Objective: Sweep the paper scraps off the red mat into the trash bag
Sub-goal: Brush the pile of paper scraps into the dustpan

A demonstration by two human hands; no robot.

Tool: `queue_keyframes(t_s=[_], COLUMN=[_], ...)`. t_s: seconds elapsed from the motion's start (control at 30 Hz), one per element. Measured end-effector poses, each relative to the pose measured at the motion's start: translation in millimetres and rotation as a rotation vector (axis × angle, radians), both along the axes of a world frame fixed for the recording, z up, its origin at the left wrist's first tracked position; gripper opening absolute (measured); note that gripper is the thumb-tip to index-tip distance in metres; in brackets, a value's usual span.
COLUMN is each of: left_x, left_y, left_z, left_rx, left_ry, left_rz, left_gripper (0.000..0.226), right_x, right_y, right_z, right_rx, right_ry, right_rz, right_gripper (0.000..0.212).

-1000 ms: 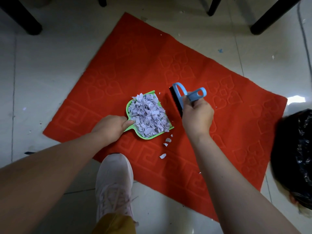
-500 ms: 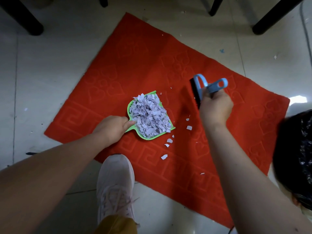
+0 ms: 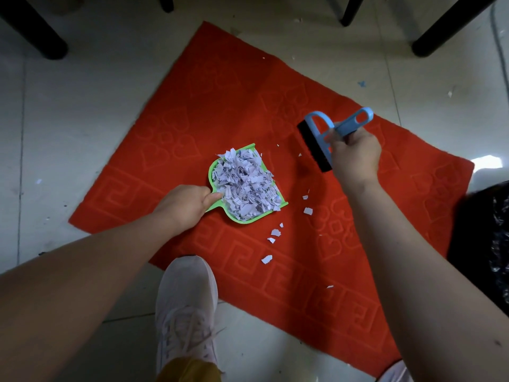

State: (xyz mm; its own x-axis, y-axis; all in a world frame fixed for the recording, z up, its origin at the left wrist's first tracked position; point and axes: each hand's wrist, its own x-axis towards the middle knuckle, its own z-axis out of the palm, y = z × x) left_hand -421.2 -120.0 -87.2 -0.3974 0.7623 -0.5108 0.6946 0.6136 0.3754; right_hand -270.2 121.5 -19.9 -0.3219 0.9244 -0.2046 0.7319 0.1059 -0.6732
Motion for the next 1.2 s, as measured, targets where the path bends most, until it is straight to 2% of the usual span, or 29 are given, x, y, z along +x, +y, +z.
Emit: queue_keyframes(t_s=[0.17, 0.43, 0.53, 0.63, 0.77, 0.87, 0.97, 1.03, 1.2], left_x=[0, 0, 0, 0, 0, 0, 0, 0, 0], left_y=[1, -2, -2, -3, -2, -2, -2, -2, -3], left_z=[0, -1, -1, -1, 0, 0, 0, 1, 1], left_rx=[-0.014, -0.005, 0.022, 0.021, 0.002, 0.012, 0.011, 0.012, -0.003], left_ry=[-0.005, -0.017, -0.016, -0.013, -0.015, -0.024, -0.025, -0.028, -0.009], left_rz=[0.007, 0.03, 0.021, 0.016, 0.014, 0.015, 0.01, 0.014, 0.004], left_gripper=[0.052, 0.053, 0.052, 0.051, 0.051, 0.05, 0.05, 0.051, 0.051], right_x=[-2, -22, -25, -32, -39, -36, -27, -24, -15], right_y=[3, -31, -23, -16, -28, -41, -42, -33, -18], right_z=[-6, -9, 1, 5, -4, -10, -6, -1, -2], right_rx=[0.054, -0.029, 0.035, 0.099, 0.046, -0.027, -0.055, 0.0, 0.075], right_ry=[-0.13, -0.065, -0.029, -0.08, -0.127, -0.077, 0.0, 0.022, -0.113], right_rz=[-0.021, 0.204, 0.178, 0.164, 0.225, 0.245, 0.228, 0.198, 0.069], right_gripper=[0.021, 0.017, 0.018, 0.019, 0.021, 0.019, 0.021, 0.023, 0.022])
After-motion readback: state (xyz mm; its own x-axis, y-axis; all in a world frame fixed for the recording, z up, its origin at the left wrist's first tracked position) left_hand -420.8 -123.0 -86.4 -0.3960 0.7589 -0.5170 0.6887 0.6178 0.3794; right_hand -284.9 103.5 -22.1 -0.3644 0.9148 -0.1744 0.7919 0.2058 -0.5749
